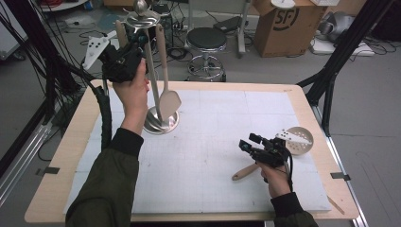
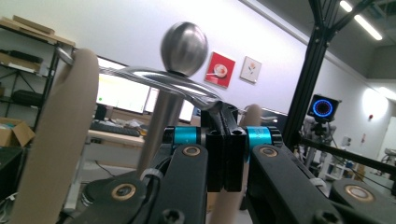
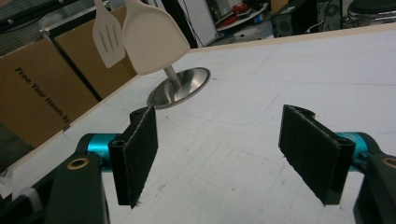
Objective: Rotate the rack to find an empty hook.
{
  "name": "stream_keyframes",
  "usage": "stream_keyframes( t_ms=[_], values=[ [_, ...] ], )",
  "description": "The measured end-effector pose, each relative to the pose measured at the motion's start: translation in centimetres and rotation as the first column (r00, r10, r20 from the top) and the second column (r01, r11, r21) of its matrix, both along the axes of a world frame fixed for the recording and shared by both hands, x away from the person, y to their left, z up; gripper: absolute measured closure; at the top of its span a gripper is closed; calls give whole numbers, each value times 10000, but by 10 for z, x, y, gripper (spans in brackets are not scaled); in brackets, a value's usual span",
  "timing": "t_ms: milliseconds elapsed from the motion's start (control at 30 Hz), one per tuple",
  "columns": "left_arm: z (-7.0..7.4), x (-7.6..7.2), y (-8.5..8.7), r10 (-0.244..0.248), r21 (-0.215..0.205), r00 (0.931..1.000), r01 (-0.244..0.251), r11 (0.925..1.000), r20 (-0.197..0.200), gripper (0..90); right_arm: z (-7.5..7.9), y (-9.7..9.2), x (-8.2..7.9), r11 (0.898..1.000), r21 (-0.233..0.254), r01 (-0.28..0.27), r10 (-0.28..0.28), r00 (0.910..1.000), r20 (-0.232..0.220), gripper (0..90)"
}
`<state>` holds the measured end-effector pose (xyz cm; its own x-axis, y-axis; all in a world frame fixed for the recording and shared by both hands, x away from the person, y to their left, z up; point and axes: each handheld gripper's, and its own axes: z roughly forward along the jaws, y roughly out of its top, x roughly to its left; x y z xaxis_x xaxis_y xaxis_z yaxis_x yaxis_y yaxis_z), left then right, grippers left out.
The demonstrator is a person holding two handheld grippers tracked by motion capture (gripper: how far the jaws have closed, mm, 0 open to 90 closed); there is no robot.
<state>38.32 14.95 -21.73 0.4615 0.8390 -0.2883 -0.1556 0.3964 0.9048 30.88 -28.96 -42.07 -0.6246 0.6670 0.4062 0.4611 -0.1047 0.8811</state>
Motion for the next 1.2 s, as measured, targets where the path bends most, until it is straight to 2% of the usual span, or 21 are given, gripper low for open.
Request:
stream_keyframes(
  t_ms=[100,200,333,500,600,700,800,833,967,1100,1200],
  values=[
    [0,0,8,77,-154,10000,-77,9999,13,897,0,1,0,10000,-55,-22,23,10000,53,279],
    [2,-2,14,101,-267,9996,-93,9996,281,897,0,1,0,10000,-76,-42,43,10000,45,279],
    [5,-1,20,68,-56,9997,-67,10000,242,897,-1,2,0,9999,-95,-42,43,10000,61,279],
    [5,1,26,175,-104,9997,-173,9998,189,897,0,2,-1,10000,-41,-32,32,10000,5,279],
    [5,3,29,169,-149,9996,-166,9998,221,897,0,2,-1,10000,-35,-22,22,10000,2,279],
    [3,7,33,93,-386,9997,-84,9992,228,897,0,3,0,10000,-35,-53,53,10000,7,279],
    [3,9,35,88,-277,9996,-81,9996,251,897,0,3,-1,10000,-9,-33,33,10000,26,280],
    [3,9,36,41,-380,9998,-32,9993,220,897,0,2,-1,10000,9,-28,28,10000,9,279],
    [4,4,34,-219,-454,9996,227,9987,194,897,0,2,-1,10000,-20,-29,29,10000,67,279],
    [3,-9,25,-343,-436,9983,363,9984,471,897,0,3,-1,10000,-63,-50,50,10000,17,279],
    [4,-18,15,-524,-215,9960,541,9983,724,897,0,4,-1,10000,-77,-53,53,10000,7,279]
  ],
)
